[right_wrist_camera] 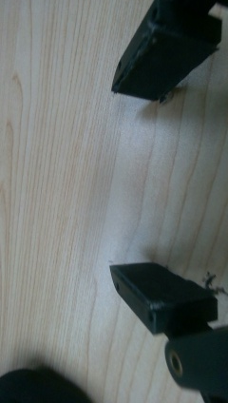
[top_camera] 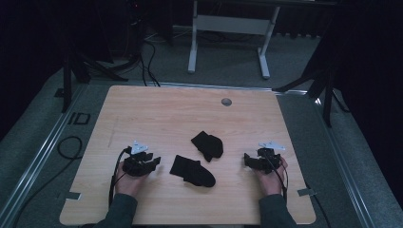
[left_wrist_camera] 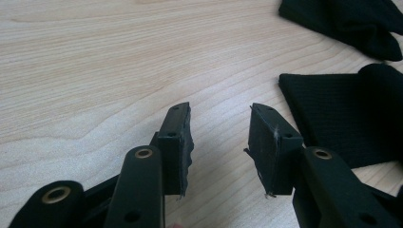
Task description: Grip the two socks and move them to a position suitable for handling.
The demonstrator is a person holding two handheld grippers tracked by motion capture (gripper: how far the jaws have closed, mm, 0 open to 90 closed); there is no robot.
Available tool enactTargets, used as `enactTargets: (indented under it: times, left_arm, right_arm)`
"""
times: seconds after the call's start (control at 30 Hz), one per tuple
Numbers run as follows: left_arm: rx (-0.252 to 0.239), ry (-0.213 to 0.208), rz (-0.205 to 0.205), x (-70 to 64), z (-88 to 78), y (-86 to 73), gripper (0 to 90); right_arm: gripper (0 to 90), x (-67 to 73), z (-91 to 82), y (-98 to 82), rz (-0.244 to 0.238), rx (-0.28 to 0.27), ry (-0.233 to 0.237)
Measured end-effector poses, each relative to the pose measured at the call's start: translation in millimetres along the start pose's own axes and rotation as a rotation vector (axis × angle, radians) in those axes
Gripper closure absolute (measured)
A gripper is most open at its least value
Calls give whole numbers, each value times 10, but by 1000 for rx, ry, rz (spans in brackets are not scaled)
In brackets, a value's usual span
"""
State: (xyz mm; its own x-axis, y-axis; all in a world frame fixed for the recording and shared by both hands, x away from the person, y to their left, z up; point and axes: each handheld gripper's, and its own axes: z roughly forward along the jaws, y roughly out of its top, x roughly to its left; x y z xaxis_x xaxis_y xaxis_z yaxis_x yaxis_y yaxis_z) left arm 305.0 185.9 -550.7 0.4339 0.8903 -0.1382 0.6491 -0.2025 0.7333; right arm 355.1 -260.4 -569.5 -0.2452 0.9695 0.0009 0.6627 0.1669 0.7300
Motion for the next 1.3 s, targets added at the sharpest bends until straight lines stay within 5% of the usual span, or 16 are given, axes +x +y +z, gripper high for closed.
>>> enactTargets:
  times: [0.67, 0.83, 0.97, 1.3]
  left_arm:
    - [6, -16, 2, -13, 10, 4, 601]
    - [9, -14, 3, -11, 7, 4, 600]
    - [4, -9, 1, -8, 5, 5, 600]
    - [-2, -21, 1, -29, -3, 7, 600]
  right_arm:
    - [562, 56, -133, -5, -26, 22, 18]
    - [687, 141, -201, 9, -56, 19, 80]
    - [861, 326, -283, 41, -132, 30, 155]
    - [898, 846, -412, -6, -231, 65, 369]
